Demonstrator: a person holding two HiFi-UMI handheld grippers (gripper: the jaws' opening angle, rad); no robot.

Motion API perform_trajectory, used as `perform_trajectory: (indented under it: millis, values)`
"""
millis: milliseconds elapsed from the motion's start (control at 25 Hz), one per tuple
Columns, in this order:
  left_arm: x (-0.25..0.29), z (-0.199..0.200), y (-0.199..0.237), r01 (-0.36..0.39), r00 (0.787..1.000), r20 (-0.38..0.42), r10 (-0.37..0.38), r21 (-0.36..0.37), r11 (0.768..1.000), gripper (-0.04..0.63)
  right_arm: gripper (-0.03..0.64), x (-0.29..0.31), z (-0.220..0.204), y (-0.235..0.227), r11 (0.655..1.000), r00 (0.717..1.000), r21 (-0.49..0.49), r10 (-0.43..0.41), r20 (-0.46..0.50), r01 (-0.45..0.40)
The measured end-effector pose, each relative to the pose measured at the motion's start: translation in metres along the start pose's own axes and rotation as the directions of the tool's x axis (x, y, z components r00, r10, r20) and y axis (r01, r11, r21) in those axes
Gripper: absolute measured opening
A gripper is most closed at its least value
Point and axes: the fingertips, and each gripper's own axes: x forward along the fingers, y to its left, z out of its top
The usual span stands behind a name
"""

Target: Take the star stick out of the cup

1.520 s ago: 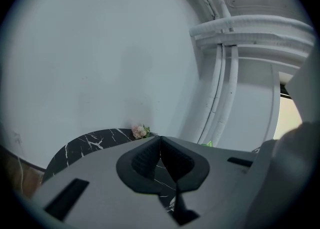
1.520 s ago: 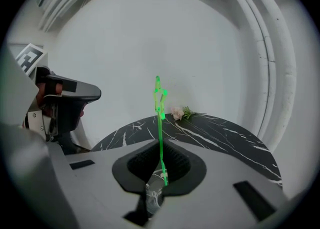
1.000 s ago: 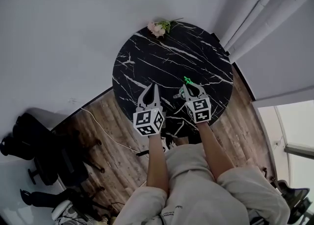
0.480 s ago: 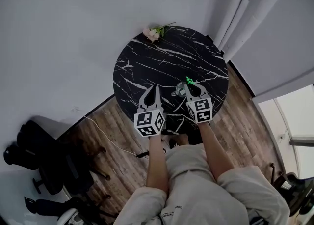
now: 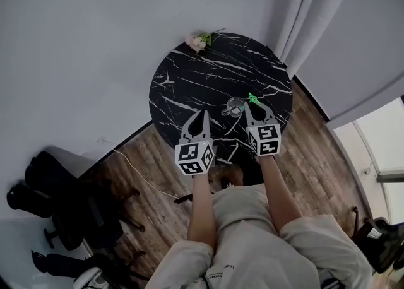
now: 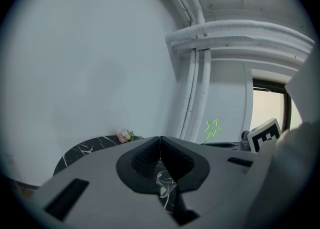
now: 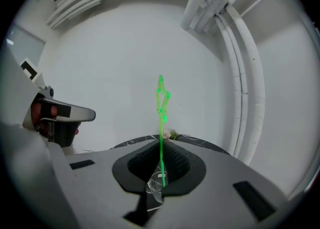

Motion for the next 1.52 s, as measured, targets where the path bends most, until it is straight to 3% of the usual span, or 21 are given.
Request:
perform_trajectory:
  millis: [280, 680, 1000, 1200, 1520]
  values:
    - [-0.028, -0.006, -0.007, -0.005, 1.0, 0.003, 0.005, 0.013, 1.0, 0.023, 0.043, -0.03, 0.01, -0.002, 0.999, 0.998, 0.031, -0.023, 0.051, 0.021]
    - [-0.041, -0.031, -0.026, -0.003, 1.0, -0.028, 0.003, -0.012, 1.0, 0.023, 0.043, -0.06, -0.01, -0.007, 1.0, 0.999, 0.02, -0.025, 0.023, 0.025]
    - [-0.025, -0.032, -0.061, -0.03, 0.999, -0.028, 0.03, -0.004, 1.0, 0.023, 0.043, -0.064, -0.019, -0.028, 0.999, 0.999, 0.009, 0.044, -0.003, -0.044]
    - [-0.014, -0.037, -0.087, -0.073, 0.997, -0.036, 0.071, -0.045, 0.996, 0.023, 0.043, -0.077, -0.02, -0.043, 0.994, 0.994, 0.004, 0.109, -0.031, -0.109]
    - [0.0, -0.052, -0.158, -0.089, 0.995, -0.05, 0.086, -0.055, 0.995, 0.023, 0.043, -0.114, -0.037, -0.073, 0.981, 0.979, -0.013, 0.193, -0.067, -0.194]
